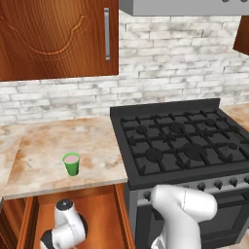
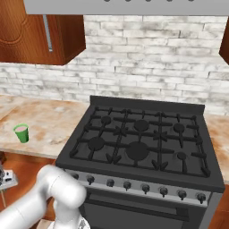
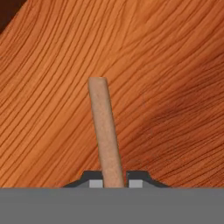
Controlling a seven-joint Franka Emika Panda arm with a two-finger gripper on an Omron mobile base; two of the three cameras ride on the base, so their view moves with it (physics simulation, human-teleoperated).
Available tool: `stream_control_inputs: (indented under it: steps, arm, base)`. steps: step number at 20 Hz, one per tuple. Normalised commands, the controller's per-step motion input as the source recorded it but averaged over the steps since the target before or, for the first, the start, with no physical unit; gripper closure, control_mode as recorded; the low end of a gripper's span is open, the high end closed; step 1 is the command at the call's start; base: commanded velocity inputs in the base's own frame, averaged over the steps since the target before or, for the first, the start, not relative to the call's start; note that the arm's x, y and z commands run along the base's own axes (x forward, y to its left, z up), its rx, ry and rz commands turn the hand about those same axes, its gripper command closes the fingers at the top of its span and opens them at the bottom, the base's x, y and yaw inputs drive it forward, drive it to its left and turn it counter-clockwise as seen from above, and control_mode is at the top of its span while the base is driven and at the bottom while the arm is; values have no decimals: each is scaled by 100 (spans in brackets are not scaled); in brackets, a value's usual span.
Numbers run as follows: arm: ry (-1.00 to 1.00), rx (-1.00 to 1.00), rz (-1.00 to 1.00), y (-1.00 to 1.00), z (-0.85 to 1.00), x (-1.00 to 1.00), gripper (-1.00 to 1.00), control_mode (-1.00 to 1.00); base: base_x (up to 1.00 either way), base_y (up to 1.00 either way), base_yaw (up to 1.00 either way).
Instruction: Pick up the straw from the left drawer and put it inside the smoothie cup.
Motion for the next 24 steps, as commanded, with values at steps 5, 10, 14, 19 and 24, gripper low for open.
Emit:
stream_control_inputs:
  steps: [5,10,14,19,24]
  arm:
    - [-30,0,0,9,85,-51,100,-100]
    - [-31,0,0,0,100,-31,100,-100]
    - [-31,0,0,0,100,-15,100,-100]
    - [-32,0,-1,-12,100,0,100,-100]
    - [-27,0,-5,-19,100,10,100,-100]
  base:
    - [0,0,0]
    - [0,0,0]
    - [0,0,0]
    - [0,0,0]
    - [0,0,0]
